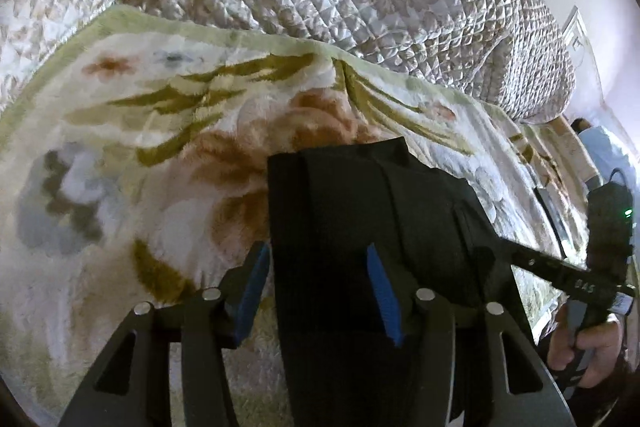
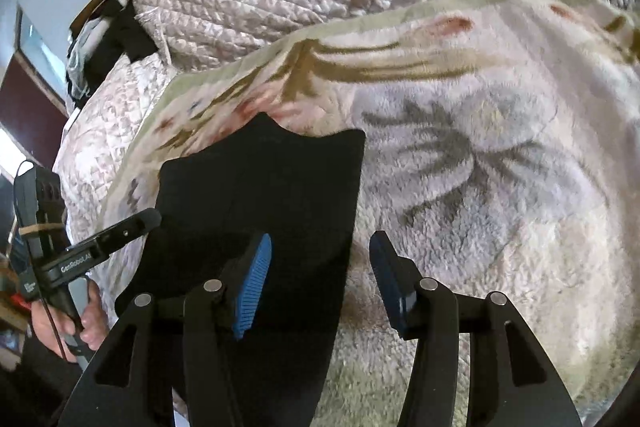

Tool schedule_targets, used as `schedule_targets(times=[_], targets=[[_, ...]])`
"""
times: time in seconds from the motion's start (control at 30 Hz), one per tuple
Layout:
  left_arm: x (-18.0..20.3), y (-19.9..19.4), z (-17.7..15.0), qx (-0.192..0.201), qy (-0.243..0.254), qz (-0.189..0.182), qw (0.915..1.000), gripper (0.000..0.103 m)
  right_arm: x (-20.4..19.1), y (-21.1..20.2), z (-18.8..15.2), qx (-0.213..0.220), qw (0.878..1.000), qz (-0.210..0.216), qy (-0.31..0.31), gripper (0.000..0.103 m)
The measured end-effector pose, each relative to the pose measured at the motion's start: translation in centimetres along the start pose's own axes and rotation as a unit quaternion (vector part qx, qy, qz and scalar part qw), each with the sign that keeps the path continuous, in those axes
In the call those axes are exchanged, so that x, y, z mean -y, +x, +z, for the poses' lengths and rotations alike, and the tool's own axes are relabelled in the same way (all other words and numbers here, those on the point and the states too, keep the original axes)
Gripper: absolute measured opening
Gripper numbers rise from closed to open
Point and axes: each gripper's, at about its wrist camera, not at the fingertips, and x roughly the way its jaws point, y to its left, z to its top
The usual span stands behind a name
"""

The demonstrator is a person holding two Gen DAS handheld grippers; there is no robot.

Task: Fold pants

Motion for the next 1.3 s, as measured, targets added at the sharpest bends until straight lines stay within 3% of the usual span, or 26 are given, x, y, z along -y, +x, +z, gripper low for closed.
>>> schedule_targets(times=[0.2, 0.3, 0.5, 0.6, 0.67, 0.83, 1.03, 1.3], targets=[[-1.5, 0.2, -1.3, -0.007, -0.047, -0.049, 0.9977, 0.061, -0.5, -0.1, -1.4, 0.003, 0.999, 0.038, -0.006, 0.052], [-1.2, 0.1, -1.8, -0.013, -0.042, -0.063, 0.9970, 0.061, -1.4, 0.0, -1.8, 0.009, 0.999, 0.024, -0.031, 0.052], [-0.9, 0.9, -1.4, -0.003, -0.039, -0.061, 0.9974, 0.066, -1.6, 1.6, -0.5, 0.016, 1.000, 0.015, -0.020, 0.051], [-0.7, 1.2, -1.0, 0.000, -0.041, -0.052, 0.9978, 0.067, -2.1, 1.6, -0.5, 0.020, 0.999, 0.003, -0.028, 0.045], [-0.5, 1.0, -1.1, 0.002, -0.040, -0.046, 0.9981, 0.064, -2.0, 1.2, -0.7, 0.026, 0.999, 0.001, -0.032, 0.034], [0.6, -0.1, -1.0, 0.026, -0.015, -0.015, 0.9994, 0.038, -2.5, 0.3, -0.6, 0.038, 0.999, 0.005, -0.038, 0.017], [1.5, -1.9, 0.1, 0.037, -0.011, -0.025, 0.9989, 0.026, -4.2, -1.2, 0.4, 0.061, 0.997, 0.029, -0.046, 0.014], [2.6, -2.9, 4.7, 0.049, 0.023, -0.023, 0.9983, 0.022, -7.5, -0.9, 5.6, 0.079, 0.992, 0.052, -0.084, 0.013]])
